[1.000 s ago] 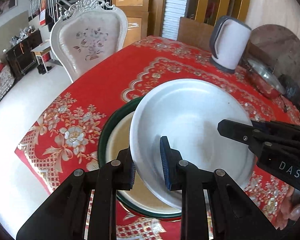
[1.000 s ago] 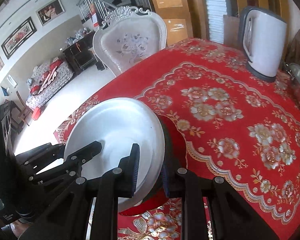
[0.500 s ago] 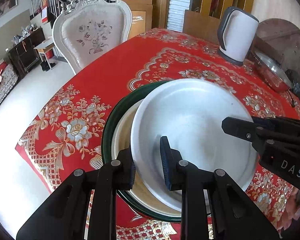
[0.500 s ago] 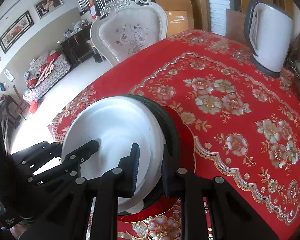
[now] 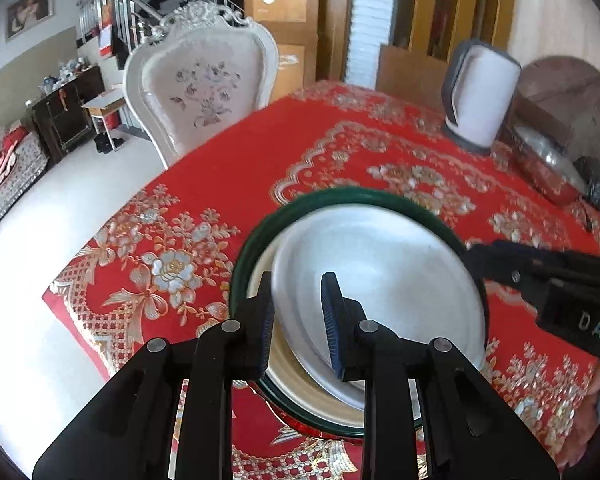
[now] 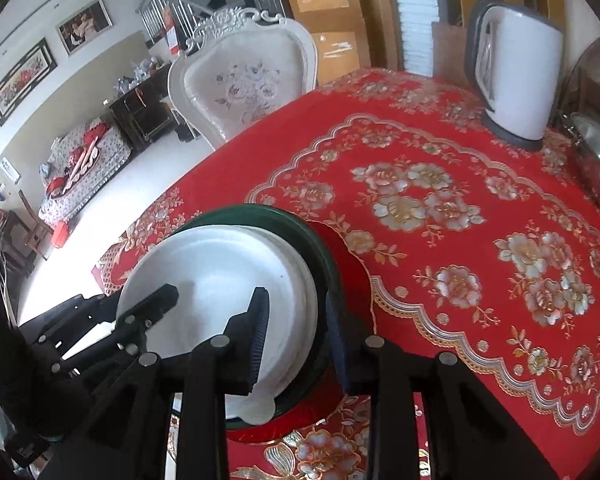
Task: Organize plates and bowls
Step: 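Lower the small white bowl with both grippers into the beige paper bowl, then open both grippers and hold them above the stacked dishes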
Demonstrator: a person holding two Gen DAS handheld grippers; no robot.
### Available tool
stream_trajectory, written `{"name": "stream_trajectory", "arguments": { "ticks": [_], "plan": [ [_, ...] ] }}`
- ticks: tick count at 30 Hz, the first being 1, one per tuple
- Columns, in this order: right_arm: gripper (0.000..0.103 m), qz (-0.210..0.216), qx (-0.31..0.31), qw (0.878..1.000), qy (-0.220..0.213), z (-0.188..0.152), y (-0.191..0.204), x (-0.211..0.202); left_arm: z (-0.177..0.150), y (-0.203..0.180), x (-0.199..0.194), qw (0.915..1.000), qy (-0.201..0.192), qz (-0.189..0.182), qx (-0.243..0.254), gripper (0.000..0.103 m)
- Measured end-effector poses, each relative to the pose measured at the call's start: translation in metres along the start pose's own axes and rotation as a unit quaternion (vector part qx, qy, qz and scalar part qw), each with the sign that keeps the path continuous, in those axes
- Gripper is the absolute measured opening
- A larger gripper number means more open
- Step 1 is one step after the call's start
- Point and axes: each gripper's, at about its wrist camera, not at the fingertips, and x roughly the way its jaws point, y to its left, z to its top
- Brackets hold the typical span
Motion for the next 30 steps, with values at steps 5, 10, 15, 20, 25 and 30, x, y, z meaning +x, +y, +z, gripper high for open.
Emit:
{"name": "stream_trajectory", "arguments": {
  "ticks": [5,10,15,20,25,30],
  "plan": [
    [0.036,-0.007,0.001,1.000,-0.027,-0.008,0.001,-0.012,0.000,0.004,-0.016,0.9990,-0.036,-0.011,-0.025,0.071],
    [0.041,-0.011,-0.005,0.999,-0.036,-0.017,0.005,-0.013,0.001,0.005,-0.029,0.9978,-0.055,-0.005,-0.036,0.071],
    [0.041,-0.032,-0.014,0.998,-0.055,-0.025,0.008,-0.022,-0.001,-0.012,-0.040,0.9967,-0.080,-0.001,-0.014,0.071],
    [0.041,-0.037,-0.016,0.997,-0.059,-0.033,0.006,-0.025,-0.004,-0.027,-0.042,0.9963,-0.085,-0.013,0.002,0.071],
    [0.041,-0.056,-0.011,0.996,-0.074,-0.040,-0.001,-0.032,-0.006,-0.027,-0.041,0.9962,-0.083,-0.027,-0.008,0.071],
    [0.041,-0.065,-0.017,0.994,-0.087,-0.045,0.000,-0.036,-0.007,-0.029,-0.040,0.9964,-0.084,0.014,-0.006,0.071]
  ]
}}
